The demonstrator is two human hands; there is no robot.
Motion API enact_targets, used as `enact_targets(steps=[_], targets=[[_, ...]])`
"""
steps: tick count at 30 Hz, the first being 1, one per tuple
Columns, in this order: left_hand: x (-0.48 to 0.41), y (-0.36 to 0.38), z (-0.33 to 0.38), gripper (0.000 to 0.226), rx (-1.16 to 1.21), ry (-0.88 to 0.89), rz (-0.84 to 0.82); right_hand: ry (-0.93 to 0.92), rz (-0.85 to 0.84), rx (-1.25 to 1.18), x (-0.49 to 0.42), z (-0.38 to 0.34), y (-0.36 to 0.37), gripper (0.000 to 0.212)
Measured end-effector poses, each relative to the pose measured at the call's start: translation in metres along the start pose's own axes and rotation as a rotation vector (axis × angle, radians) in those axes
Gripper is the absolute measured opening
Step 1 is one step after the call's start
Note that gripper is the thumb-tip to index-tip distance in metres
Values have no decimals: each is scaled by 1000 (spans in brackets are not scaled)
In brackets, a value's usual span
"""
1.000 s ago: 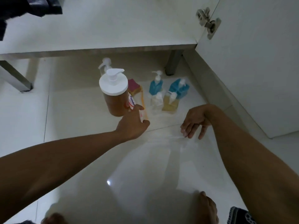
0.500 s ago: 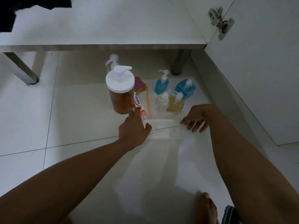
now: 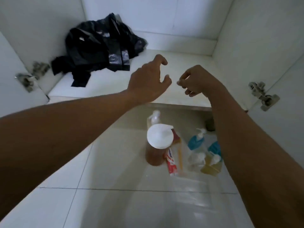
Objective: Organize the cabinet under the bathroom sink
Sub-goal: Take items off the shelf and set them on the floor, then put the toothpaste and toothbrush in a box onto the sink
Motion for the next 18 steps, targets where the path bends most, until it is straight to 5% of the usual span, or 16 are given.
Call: enact_targets(steps=[4,8,13,18], targets=[[-42,-52,-96,45,-319,-145,-60,-106,-46,-32,-39,-71,55,26],[-40,-76,-186,63,-388,-427,75,-164,-96,-39,-72,-102,128,38],[-42,-65,-268,85,-274,-696,179,-165,-21,-227,-123,-98,189,74],[-75,-30,-319,125,258,-966,312,-254,51,-290,-178,-109,223,96]])
Point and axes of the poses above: each hand's wrist, its own x-axis away from the middle knuckle, its own y-axis out of the palm, z = x × y, the point moved 4 cm from there along -x, towards the middle knuckle, and after that the axes turned 5 degrees about -x, right-handed, at the moved point
